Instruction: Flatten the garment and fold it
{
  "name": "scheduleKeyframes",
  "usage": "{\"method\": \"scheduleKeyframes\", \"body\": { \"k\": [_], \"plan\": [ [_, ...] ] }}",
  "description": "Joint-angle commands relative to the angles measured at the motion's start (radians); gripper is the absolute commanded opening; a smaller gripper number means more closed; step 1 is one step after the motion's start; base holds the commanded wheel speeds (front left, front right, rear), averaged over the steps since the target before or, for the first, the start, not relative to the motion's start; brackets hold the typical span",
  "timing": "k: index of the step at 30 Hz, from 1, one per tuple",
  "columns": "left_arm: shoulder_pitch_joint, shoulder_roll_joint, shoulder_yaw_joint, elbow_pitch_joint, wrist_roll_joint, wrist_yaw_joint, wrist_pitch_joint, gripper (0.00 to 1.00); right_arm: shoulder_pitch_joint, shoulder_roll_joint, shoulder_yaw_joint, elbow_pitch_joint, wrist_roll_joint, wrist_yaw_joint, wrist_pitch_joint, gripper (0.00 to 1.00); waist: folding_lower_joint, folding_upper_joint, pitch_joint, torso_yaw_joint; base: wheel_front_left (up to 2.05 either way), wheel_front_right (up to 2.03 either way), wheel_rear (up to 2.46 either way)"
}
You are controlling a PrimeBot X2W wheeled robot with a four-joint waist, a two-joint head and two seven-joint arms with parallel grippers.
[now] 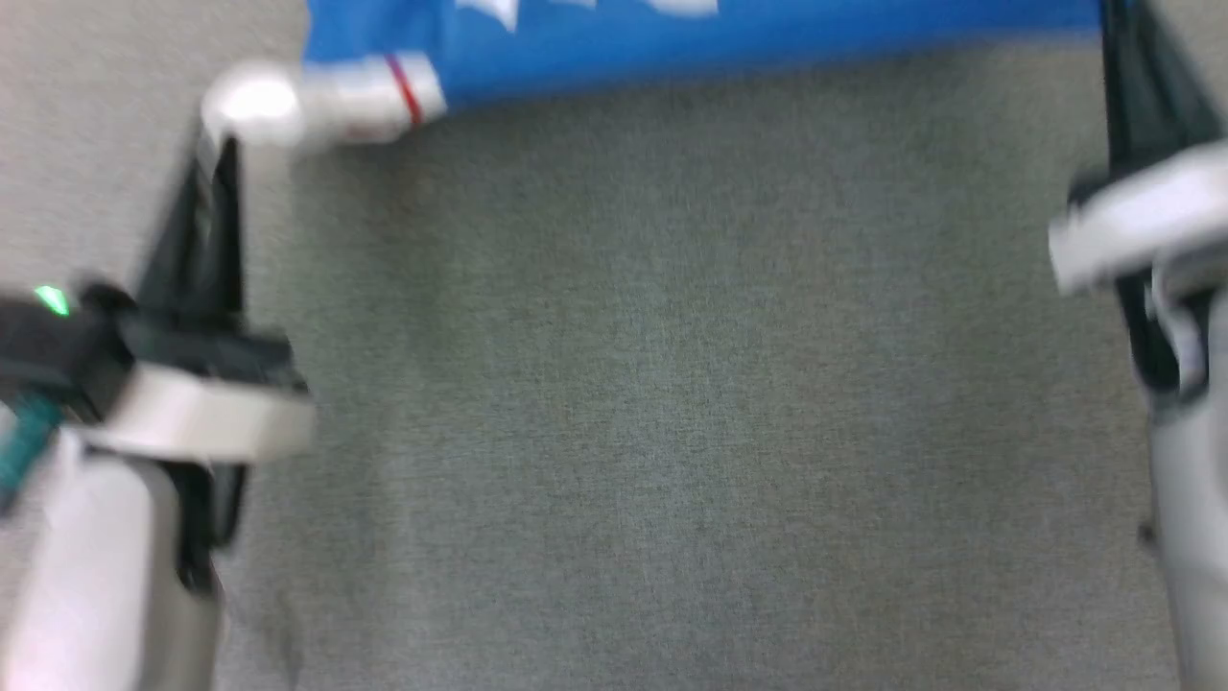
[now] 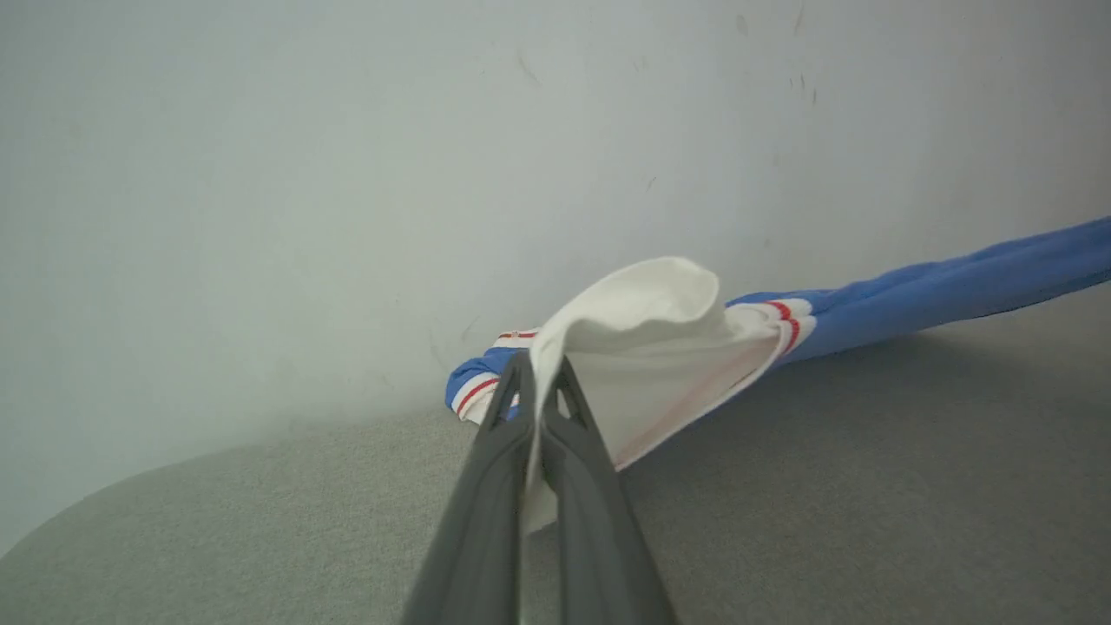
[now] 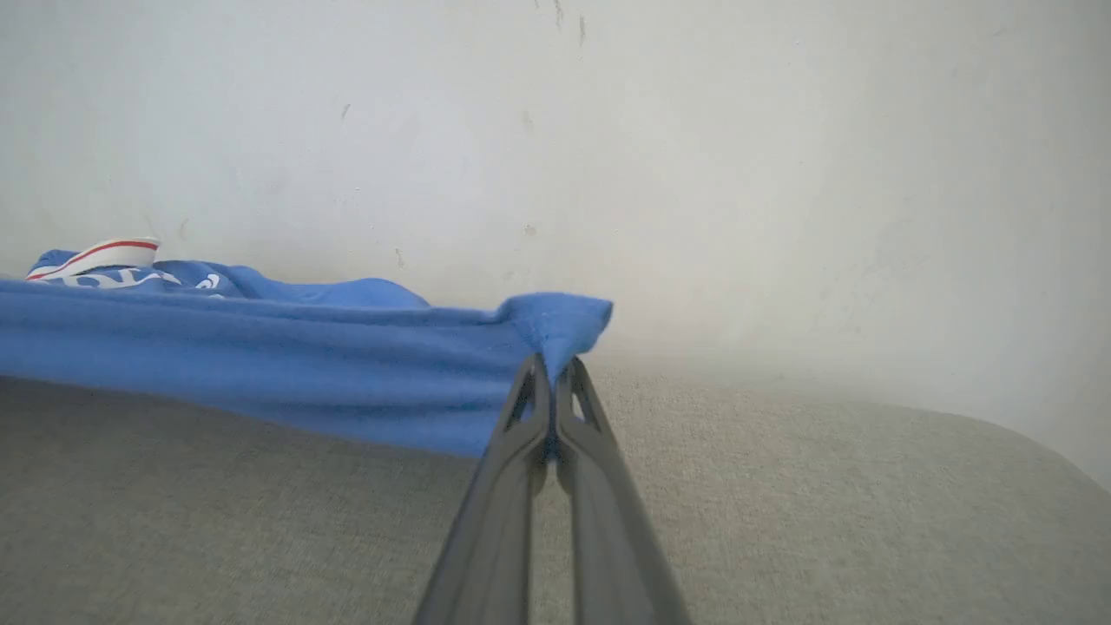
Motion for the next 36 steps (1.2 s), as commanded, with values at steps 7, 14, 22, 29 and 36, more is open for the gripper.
{"method": "scheduleKeyframes", "body": {
  "k": [7, 14, 22, 29, 36],
  "plan": [
    [0.263, -0.009, -0.044, -0.007, 0.034, 0.048, 0.053, 0.00, 0.339, 0.002, -0.059, -0.186, 0.058, -0.002, 0.103, 0.00, 0.0004, 0.0000, -0.178, 0.034, 0.00, 0.00, 0.00],
    [0.434, 0.000, -0.096, 0.033, 0.048, 0.054, 0.143, 0.00, 0.550, -0.006, -0.075, -0.232, 0.092, -0.002, 0.199, 0.00, 0.0004, 0.0000, -0.261, 0.041, 0.00, 0.00, 0.00],
    [0.580, 0.012, -0.123, 0.020, 0.001, 0.046, 0.292, 0.00, 0.740, -0.034, -0.037, -0.267, 0.188, -0.002, 0.322, 0.00, 0.0004, 0.0000, -0.343, 0.050, 0.00, 0.00, 0.00],
    [0.669, 0.017, -0.137, -0.019, -0.075, 0.030, 0.435, 0.00, 0.863, -0.075, 0.010, -0.329, 0.260, -0.002, 0.429, 0.00, 0.0004, 0.0000, -0.381, 0.051, 0.00, 0.00, 0.00],
    [0.747, 0.016, -0.152, -0.088, -0.150, 0.031, 0.569, 0.00, 0.959, -0.133, 0.023, -0.390, 0.315, -0.002, 0.570, 0.00, 0.0004, 0.0000, -0.422, 0.051, 0.00, 0.00, 0.00]
  ]
}}
